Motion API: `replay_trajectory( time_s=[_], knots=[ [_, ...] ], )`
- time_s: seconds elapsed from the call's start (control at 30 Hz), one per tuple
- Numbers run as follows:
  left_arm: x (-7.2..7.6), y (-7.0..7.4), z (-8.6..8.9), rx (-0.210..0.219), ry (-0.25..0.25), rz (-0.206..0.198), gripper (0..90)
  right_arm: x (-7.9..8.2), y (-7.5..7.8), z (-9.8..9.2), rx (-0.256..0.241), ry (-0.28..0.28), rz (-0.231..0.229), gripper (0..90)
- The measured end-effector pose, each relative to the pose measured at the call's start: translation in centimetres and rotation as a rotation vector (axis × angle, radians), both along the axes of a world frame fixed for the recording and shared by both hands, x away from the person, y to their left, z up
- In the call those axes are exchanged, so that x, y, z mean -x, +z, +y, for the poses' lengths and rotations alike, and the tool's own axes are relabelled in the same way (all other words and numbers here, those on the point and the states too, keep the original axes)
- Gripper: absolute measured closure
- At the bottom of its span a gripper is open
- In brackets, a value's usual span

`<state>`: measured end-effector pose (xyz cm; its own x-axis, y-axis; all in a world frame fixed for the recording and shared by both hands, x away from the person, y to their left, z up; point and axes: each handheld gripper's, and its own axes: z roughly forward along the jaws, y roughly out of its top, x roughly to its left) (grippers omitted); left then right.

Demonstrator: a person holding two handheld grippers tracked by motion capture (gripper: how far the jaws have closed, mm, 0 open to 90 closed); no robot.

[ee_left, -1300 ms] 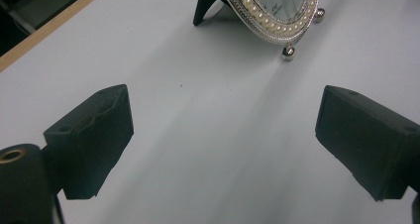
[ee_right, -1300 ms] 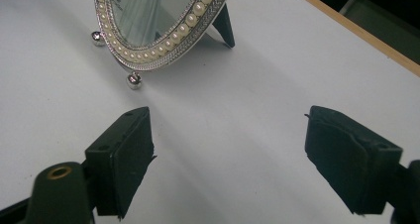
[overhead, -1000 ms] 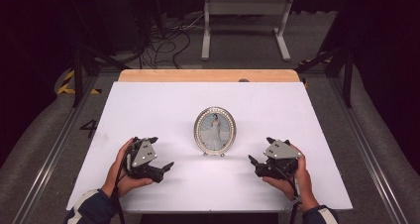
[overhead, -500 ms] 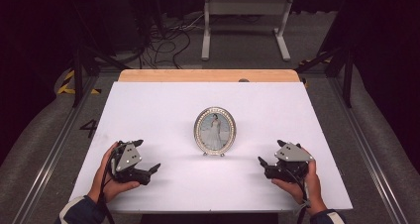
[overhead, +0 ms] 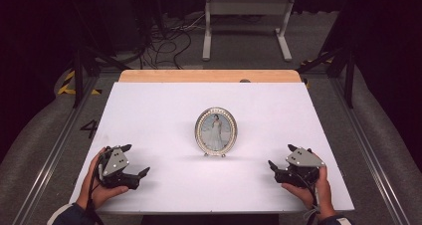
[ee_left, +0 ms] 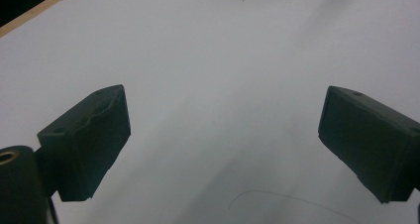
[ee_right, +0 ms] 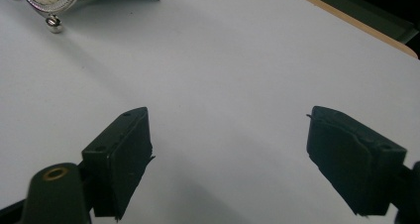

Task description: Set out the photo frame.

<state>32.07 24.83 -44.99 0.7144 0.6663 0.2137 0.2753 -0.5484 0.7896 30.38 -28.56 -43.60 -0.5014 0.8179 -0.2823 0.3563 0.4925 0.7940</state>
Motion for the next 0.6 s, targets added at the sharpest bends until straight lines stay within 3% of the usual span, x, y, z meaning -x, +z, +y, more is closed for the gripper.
replay_trajectory(
  time_s=[0.1, 0.23, 0.43, 0.6],
  knots=[
    [0.1, -0.2, 0.7, 0.016, 0.015, 0.012, 6.5, 0.2, -0.2, -0.5, -0.007, -0.012, 0.005, 17.7],
    [0.2, -0.5, 1.3, -0.006, 0.039, 0.008, 6.6, 0.5, -0.5, -1.3, -0.011, -0.028, 0.009, 17.6],
    [0.5, -0.7, 2.2, 0.033, 0.063, 0.022, 6.6, 0.9, -1.1, -1.9, -0.01, -0.044, 0.011, 17.6],
    [0.8, -0.7, 2.2, 0.041, 0.064, 0.02, 6.5, 1.4, -1.3, -2.2, -0.016, -0.048, 0.011, 17.6]
  ],
)
